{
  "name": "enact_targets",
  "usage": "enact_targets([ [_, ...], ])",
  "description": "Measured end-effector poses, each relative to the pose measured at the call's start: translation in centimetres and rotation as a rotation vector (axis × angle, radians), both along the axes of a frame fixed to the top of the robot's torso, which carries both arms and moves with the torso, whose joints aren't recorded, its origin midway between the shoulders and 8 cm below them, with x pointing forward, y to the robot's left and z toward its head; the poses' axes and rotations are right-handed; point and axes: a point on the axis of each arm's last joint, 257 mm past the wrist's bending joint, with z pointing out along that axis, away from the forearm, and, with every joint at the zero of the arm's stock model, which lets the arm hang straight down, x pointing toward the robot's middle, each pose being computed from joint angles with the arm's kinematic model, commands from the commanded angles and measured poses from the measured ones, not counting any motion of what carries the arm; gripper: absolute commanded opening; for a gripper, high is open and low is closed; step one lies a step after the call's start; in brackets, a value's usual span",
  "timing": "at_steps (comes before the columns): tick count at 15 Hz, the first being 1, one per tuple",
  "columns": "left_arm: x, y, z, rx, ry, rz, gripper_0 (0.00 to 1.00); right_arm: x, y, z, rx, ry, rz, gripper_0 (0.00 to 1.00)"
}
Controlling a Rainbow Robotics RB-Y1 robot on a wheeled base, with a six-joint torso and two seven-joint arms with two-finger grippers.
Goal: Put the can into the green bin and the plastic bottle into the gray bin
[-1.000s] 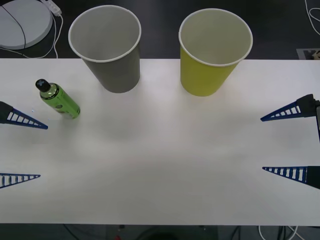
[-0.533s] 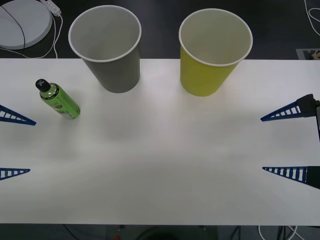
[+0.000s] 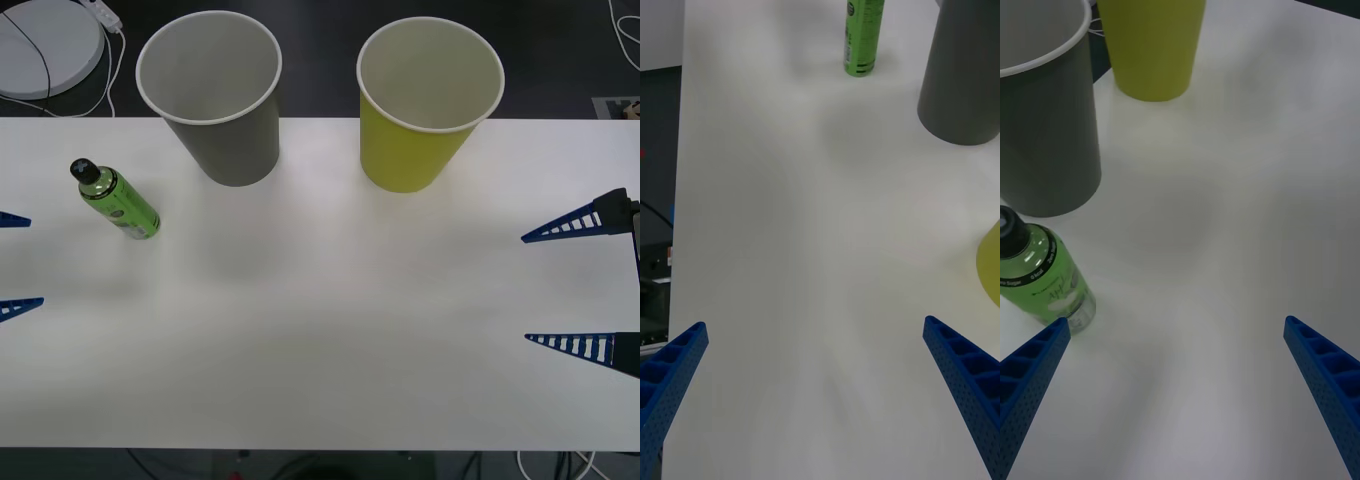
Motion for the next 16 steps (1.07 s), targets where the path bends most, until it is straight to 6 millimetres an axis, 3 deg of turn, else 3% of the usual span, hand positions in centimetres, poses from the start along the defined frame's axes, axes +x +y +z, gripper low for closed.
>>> enact_targets([
  [6, 0.7, 2.2, -1.4, -0.131, -0.041, 0.174, 1.00, 0.0, 0.0, 0.0, 0.000, 0.000, 0.000, 1.00],
  [16, 1.5, 5.7, -3.1, -0.166, -0.163, 0.404, 1.00, 0.0, 0.0, 0.0, 0.000, 0.000, 0.000, 1.00],
])
